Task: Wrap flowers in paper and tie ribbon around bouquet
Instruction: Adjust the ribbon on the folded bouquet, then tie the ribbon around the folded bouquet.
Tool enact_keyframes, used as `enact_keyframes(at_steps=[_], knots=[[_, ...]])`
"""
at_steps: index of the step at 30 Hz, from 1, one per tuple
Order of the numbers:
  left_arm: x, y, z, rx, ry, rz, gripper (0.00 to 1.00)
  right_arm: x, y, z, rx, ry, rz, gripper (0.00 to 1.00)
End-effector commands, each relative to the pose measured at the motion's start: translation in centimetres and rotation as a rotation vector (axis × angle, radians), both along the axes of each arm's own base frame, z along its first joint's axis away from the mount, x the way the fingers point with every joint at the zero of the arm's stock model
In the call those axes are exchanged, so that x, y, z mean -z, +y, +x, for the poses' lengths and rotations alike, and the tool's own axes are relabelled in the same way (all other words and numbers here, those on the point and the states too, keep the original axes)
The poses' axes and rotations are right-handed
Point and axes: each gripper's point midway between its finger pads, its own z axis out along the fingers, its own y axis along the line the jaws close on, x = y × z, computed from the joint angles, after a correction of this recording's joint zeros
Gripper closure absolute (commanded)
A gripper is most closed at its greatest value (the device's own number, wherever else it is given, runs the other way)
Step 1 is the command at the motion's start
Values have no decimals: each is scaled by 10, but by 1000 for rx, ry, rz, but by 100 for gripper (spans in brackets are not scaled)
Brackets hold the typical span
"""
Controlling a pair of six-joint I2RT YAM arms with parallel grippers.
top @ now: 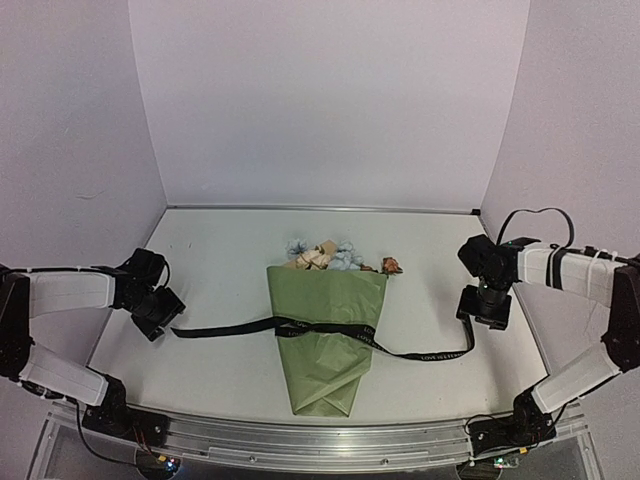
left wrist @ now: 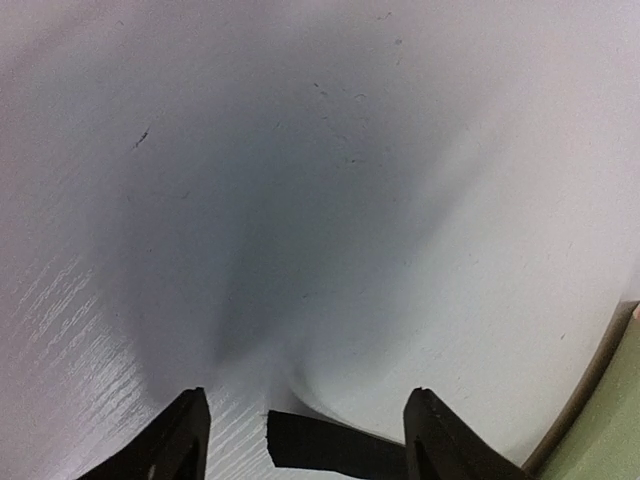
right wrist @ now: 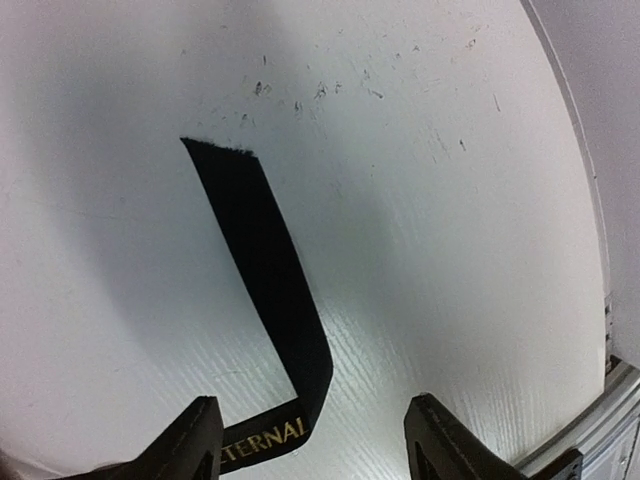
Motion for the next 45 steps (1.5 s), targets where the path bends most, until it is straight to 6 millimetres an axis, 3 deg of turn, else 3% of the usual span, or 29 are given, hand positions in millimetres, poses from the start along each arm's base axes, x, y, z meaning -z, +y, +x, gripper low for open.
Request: enact_keyframes(at_steps=[1, 4, 14, 16, 22, 28, 36, 45], knots=[[-42, -13, 23, -37, -107, -101, 21, -21, 19, 1, 1, -78, 133, 25], [-56, -37, 26, -48, -145, -263, 14, -29, 34, 1, -59, -110, 150, 21], [-76, -164, 20, -132, -192, -645, 12, -40, 67, 1, -209, -179, 162, 19], [-75, -179, 24, -145, -198, -651, 12, -41, 70, 1, -216, -190, 172, 19], [-46, -220, 21, -144, -117, -678, 11, -48, 75, 1, -234, -219, 190, 19], [-36, -237, 24, -139, -89, -672, 14, -48, 78, -1, -244, -223, 203, 19], [-29, -242, 24, -141, -71, -671, 30, -45, 85, -4, -265, -222, 221, 19], [-19, -241, 13, -137, -37, -660, 41, -48, 117, 3, -515, -285, 212, 19]])
